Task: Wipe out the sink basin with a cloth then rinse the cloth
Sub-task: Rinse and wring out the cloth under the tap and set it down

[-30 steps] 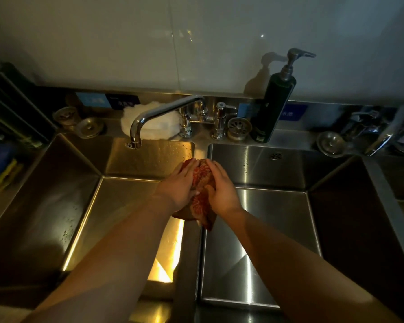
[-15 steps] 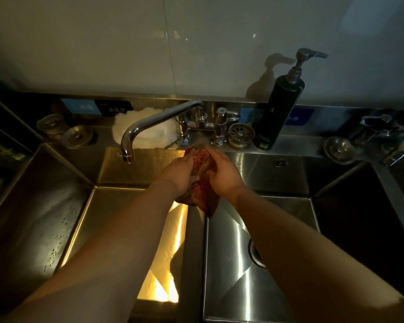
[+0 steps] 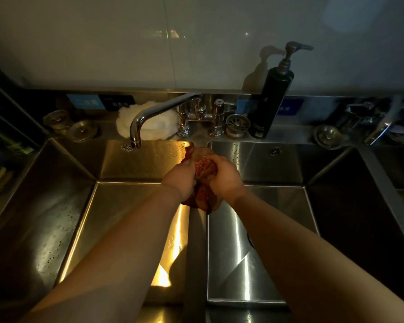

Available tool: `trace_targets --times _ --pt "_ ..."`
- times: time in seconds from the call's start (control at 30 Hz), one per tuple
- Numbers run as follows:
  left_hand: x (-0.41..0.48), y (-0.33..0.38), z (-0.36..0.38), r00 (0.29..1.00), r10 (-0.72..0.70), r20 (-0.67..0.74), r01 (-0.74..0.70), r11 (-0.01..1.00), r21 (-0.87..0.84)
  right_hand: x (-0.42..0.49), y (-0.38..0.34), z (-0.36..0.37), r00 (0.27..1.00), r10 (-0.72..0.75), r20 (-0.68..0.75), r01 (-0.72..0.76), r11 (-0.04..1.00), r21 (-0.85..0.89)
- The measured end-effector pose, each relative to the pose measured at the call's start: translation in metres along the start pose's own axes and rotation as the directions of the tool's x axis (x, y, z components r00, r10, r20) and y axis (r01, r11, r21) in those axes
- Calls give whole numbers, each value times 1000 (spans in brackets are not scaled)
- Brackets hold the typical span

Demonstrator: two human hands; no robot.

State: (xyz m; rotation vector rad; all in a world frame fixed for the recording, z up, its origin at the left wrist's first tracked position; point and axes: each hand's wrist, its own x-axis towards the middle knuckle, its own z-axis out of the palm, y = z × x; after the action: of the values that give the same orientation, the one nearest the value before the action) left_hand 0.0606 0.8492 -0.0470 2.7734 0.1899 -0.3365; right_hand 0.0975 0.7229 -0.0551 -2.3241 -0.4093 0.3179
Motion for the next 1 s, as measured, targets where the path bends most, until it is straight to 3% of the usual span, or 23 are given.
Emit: trace_targets --times 0.2,0.63,1.0 --pt "16 2 -1 997 -28 74 24 998 53 5 -1 6 996 3 -84 -1 1000 31" --pt "63 -13 -10 997 21 69 -30 990 137 48 2 2 998 -27 -50 32 996 87" --pt "41 -12 -6 998 38 46 -39 999 7 34 -1 -4 999 -44 -17 46 995 86"
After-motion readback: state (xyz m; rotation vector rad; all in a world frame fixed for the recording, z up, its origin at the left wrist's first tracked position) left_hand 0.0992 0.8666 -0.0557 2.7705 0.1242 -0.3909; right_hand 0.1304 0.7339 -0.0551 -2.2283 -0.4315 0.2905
